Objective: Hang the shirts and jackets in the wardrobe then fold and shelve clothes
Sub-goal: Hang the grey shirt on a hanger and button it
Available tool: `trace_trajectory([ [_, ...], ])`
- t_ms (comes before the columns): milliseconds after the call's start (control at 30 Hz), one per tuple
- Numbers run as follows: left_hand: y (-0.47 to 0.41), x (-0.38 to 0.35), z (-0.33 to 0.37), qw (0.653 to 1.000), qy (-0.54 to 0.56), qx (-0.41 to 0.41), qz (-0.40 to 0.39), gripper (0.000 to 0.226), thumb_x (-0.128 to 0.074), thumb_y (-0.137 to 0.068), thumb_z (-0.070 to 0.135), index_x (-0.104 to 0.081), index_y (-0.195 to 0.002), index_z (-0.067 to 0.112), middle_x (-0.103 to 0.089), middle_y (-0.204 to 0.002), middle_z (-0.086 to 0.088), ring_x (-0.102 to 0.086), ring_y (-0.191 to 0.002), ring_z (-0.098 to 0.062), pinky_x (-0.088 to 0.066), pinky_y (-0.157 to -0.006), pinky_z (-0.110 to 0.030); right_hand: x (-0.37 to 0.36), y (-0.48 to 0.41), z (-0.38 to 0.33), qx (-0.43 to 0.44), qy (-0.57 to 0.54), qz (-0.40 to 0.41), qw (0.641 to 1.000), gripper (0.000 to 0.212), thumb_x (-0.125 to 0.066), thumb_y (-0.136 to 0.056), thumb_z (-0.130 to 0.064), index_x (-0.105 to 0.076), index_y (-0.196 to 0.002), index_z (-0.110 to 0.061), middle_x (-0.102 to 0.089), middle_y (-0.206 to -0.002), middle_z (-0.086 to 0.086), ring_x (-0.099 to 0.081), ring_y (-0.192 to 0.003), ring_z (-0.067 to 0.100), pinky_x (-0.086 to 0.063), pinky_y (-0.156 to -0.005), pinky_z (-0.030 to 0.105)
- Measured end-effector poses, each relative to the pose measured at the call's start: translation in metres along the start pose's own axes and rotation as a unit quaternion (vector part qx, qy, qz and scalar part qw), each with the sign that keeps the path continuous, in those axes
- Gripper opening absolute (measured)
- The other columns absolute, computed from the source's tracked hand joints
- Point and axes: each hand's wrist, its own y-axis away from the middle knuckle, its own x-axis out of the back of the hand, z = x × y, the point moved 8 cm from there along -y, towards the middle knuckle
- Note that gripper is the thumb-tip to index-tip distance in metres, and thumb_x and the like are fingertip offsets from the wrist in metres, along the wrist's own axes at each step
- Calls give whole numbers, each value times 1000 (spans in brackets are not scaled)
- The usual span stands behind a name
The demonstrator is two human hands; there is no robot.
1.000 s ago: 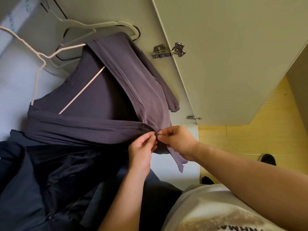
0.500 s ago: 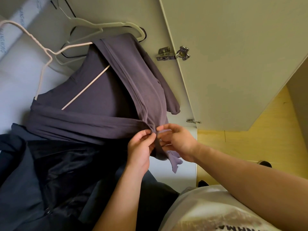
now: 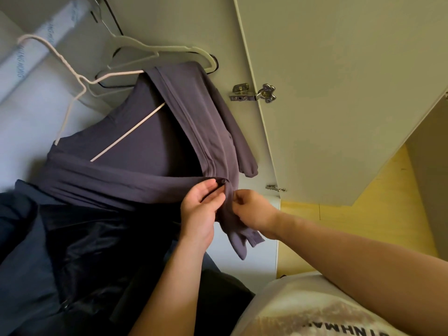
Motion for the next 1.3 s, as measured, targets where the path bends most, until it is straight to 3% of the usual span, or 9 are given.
trace_trajectory([
  [100,5,7,16,984,-151,-82,55,23,-80,-81,4,-66,-93,18,-75,-82,0,-72,-78,-12,-58,-67,-25,1,0,-2,4,-65,21,998,18,-48,-94,-12,-61,-81,-11,-52,-61,-3,-43,-59,13,-38,-52,20],
  [200,12,13,30,911,-357,-171,120,21,-80,-80,37,-65,-72,25,-68,-69,6,-65,-67,-10,-53,-64,-30,5,0,-2,10,-146,58,988,5,-53,-94,-13,-56,-98,-14,-51,-56,-8,-41,-46,3,-35,-47,13],
  [367,21,8,16,942,-306,-116,76,30,-65,-76,66,-71,-76,36,-71,-69,13,-69,-68,-8,-58,-65,-32,14,4,-18,103,-46,97,989,21,-64,-90,-19,-45,-83,-24,-55,-65,-4,-44,-50,6,-37,-50,13],
  [433,21,5,8,969,-230,-72,54,11,-71,-79,57,-73,-76,46,-74,-74,13,-72,-75,-8,-59,-66,-28,14,5,-21,124,-22,100,987,23,-65,-89,-18,-48,-81,-32,-56,-63,-5,-48,-55,7,-42,-58,18],
  [600,17,11,-21,991,28,113,69,15,-61,-99,14,-76,-96,14,-78,-94,-7,-76,-85,-19,-58,-65,-25,22,4,-9,78,-3,116,990,14,-73,-87,-23,-62,-86,-33,-63,-73,-7,-57,-63,1,-40,-56,4],
  [800,17,4,-25,994,-57,91,28,20,-62,-96,3,-74,-99,18,-78,-99,-5,-74,-95,-20,-58,-84,-34,30,7,-2,50,69,130,988,20,-68,-89,-20,-58,-75,-31,-67,-79,-12,-61,-70,3,-39,-58,7],
  [900,16,3,-24,986,-155,65,12,26,-64,-91,-3,-74,-97,21,-78,-88,4,-74,-85,-13,-58,-79,-32,40,10,-3,56,98,158,981,21,-66,-88,-14,-58,-75,-27,-58,-87,-8,-53,-70,1,-38,-59,4],
  [1033,15,9,-17,958,-285,8,33,26,-59,-95,4,-75,-100,25,-74,-91,10,-70,-90,-14,-59,-85,-37,47,11,5,15,84,154,984,11,-61,-88,-13,-59,-80,-20,-63,-73,-9,-60,-68,15,-41,-51,7],
  [1300,18,0,-27,983,-163,86,20,31,-58,-94,-4,-70,-86,24,-74,-77,6,-73,-76,-15,-61,-68,-29,39,15,16,-46,4,87,995,18,-64,-84,-7,-69,-70,-17,-73,-65,2,-68,-59,18,-56,-56,28],
])
